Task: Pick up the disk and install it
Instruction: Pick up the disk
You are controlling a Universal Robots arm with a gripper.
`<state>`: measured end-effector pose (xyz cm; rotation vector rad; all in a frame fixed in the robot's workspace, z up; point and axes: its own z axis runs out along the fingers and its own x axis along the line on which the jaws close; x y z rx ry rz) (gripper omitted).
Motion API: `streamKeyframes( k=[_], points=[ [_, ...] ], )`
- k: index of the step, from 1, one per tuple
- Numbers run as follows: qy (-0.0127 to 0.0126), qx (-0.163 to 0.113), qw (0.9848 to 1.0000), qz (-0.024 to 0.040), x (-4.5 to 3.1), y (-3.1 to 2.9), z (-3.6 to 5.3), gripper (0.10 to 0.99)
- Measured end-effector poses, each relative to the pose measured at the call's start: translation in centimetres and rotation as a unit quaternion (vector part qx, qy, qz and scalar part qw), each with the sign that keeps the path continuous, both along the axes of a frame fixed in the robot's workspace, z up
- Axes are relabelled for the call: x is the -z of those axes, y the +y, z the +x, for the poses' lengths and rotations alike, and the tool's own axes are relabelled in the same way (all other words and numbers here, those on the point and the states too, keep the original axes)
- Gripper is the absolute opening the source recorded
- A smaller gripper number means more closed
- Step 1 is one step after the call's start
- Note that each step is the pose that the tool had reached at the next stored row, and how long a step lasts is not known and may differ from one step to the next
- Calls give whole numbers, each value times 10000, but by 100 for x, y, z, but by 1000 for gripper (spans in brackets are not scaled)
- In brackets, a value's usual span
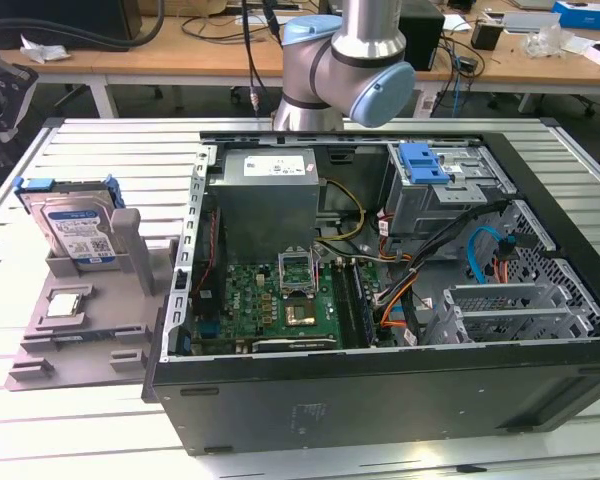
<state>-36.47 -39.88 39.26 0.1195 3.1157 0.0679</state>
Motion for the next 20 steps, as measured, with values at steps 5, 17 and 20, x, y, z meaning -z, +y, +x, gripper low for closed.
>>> streamKeyframes(
  k=[5, 17, 20],
  points=[
    [0, -295, 9996, 0, 0, 0, 0, 102],
    [0, -1729, 9849, 4, 0, 0, 11, 102],
    [0, -1972, 9804, 4, 0, 0, 12, 102]
  ],
)
